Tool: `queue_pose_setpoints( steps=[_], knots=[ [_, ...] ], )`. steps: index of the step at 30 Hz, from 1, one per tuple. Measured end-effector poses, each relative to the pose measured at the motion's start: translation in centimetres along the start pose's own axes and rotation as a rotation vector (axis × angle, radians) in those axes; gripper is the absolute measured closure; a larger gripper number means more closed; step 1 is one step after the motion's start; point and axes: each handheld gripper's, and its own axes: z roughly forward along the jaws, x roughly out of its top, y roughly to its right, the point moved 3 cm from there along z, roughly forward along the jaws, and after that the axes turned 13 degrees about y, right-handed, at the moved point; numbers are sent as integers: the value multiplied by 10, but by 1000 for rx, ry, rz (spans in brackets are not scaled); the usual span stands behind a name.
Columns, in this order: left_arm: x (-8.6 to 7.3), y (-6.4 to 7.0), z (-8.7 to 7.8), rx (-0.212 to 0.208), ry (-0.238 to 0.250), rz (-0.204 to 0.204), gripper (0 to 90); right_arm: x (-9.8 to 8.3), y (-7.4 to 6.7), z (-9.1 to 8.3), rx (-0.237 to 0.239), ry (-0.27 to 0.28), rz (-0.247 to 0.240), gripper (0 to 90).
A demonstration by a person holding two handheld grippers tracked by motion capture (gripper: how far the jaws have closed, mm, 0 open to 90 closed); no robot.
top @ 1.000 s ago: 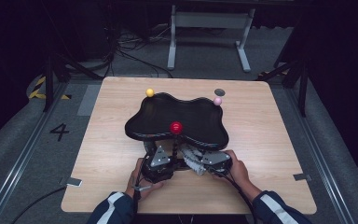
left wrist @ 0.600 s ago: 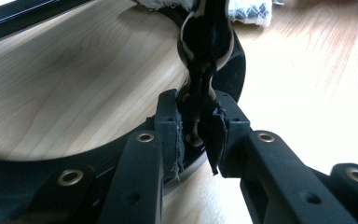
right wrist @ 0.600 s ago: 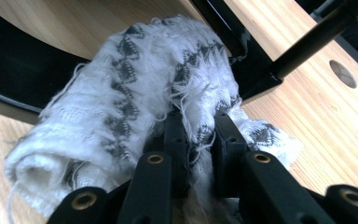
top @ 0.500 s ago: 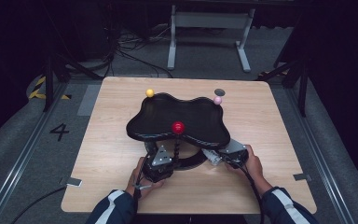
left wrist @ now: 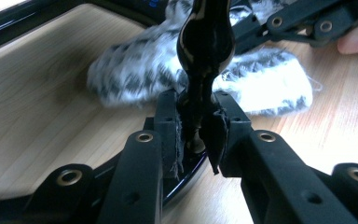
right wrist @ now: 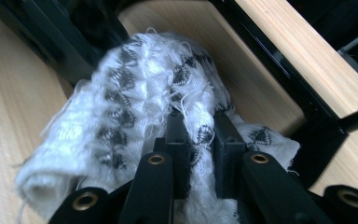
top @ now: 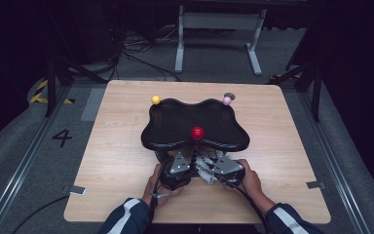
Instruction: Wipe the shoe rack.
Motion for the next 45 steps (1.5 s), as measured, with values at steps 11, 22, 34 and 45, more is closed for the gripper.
queue_pose_setpoints(
  steps=[11,22,34,45],
  knots=[
    [0,5,0,-44,0,57,615,-14,15,-4,-54,-41,0,797],
    [2,2,3,-20,-14,17,748,-33,42,-11,-140,-104,37,796],
    [7,8,14,-15,-14,22,738,-20,26,-17,-68,-94,70,800],
    [8,2,-4,-64,-1,31,693,-10,16,-15,-42,-81,2,801]
  ],
)
